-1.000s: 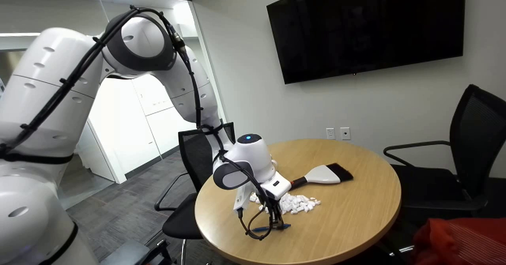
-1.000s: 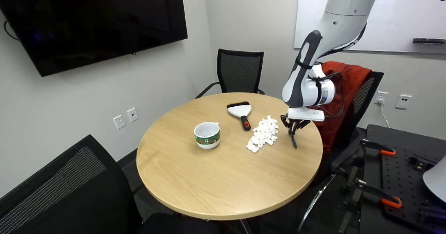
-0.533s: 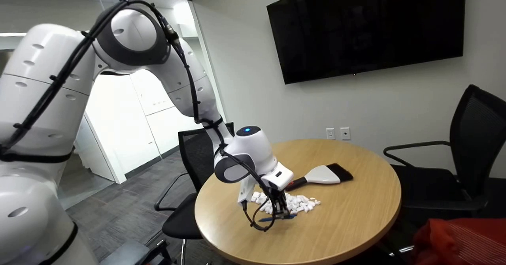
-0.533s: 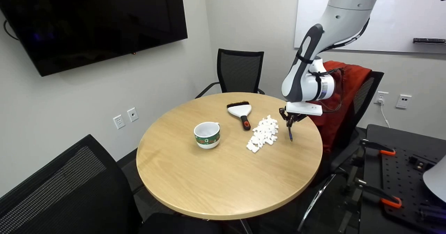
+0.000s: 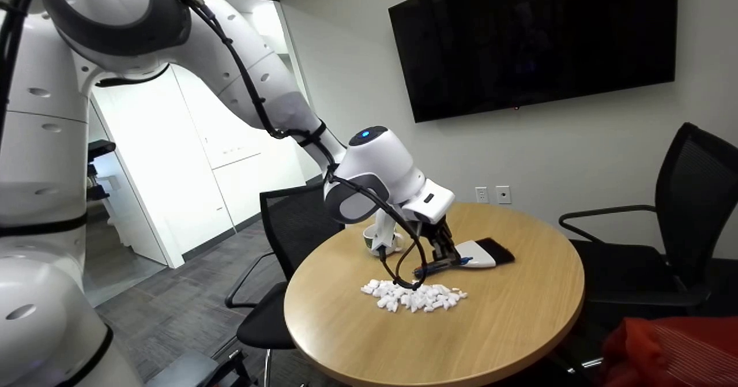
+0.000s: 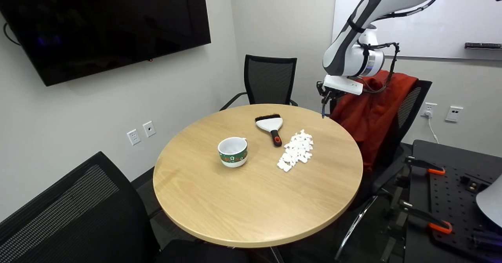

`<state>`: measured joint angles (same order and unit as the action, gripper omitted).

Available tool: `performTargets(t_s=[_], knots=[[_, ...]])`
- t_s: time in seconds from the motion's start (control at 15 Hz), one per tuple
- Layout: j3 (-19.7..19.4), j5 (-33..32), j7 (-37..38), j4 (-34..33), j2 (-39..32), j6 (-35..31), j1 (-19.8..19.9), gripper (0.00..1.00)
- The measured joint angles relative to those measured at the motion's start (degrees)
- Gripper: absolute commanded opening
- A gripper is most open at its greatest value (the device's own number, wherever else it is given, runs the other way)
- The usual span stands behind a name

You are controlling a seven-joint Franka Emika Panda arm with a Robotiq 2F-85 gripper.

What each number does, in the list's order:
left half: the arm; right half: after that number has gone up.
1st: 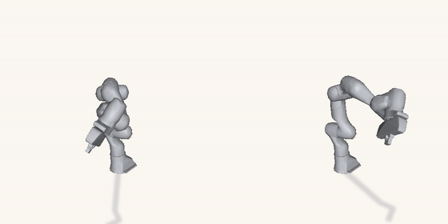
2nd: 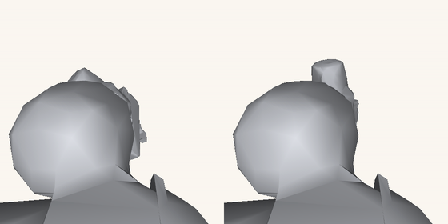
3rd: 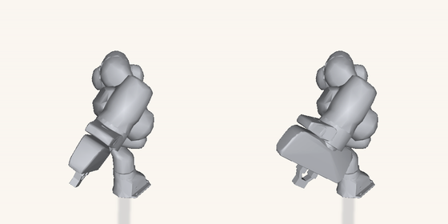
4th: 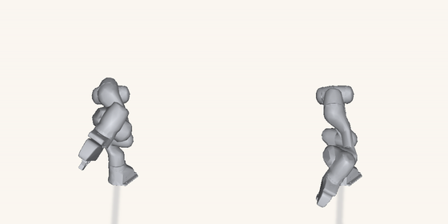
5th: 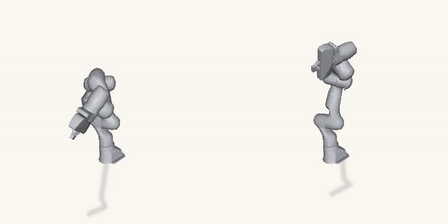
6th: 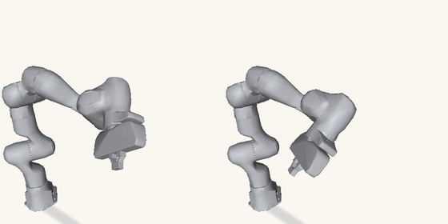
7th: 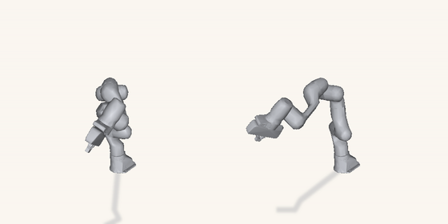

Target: Move the pen backwards

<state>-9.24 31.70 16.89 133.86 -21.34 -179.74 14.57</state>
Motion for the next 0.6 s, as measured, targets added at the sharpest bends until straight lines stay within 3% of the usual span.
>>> performTargets(t_s=[0.13, 0.2, 0.47, 0.6], knots=[[0.1, 0.0, 0.0, 0.1, -0.4, 0.0, 0.0, 0.10], [0.1, 0.0, 0.0, 0.1, -0.7, 0.0, 0.0, 0.02], [-0.4, -0.6, 1.6, -0.6, -1.7, 0.0, -0.4, 0.02], [-2.2, -2.1, 4.1, -4.1, -3.8, 0.4, -0.8, 0.02]])
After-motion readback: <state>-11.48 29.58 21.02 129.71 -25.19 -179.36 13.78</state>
